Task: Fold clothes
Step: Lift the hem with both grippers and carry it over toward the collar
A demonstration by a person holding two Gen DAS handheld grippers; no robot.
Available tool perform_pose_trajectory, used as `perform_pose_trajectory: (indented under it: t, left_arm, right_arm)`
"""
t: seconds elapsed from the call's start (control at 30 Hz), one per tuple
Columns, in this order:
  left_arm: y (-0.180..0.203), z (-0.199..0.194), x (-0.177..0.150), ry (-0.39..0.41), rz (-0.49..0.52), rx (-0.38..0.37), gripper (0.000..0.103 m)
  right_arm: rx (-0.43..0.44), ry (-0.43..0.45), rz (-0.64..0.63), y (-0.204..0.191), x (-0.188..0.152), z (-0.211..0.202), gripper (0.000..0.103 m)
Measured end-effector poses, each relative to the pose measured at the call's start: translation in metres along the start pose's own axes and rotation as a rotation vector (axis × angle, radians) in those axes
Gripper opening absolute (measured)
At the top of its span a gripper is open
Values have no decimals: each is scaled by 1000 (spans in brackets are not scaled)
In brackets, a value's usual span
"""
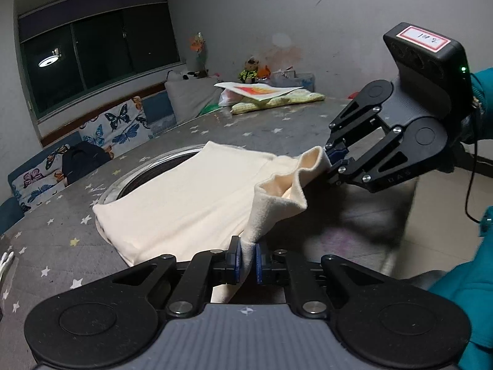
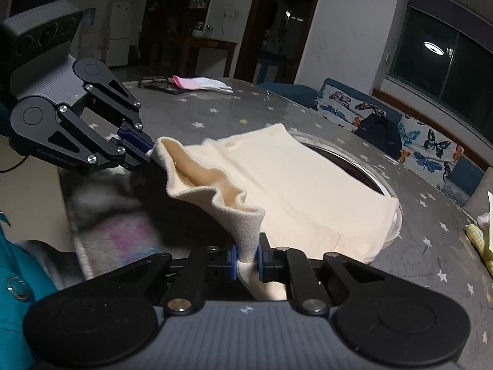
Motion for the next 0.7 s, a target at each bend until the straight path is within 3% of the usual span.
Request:
perform_pose_trajectory:
  t: [0.23, 0.37, 0.7]
  left_arm:
    - [20, -54, -6, -30, -16, -63, 10]
    - [29, -69, -4, -39, -5, -52, 10]
    - [-8, -29, 49, 10, 40, 33, 10]
  right_arm:
    - [83, 21, -8, -22, 16, -55, 11]
    - [107, 15, -29, -27, 27, -73, 11]
    - [89, 17, 15, 45, 53, -39, 11]
Point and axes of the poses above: each gripper's, at about its wrist camera, not at the fingertips, and z roughly the way its jaws point, y to its right, x to its top, the point moved 1 cm from there along z, roughly the way its jaws point, and after that the axes turned 15 degrees about -z, right-handed, at the moved point
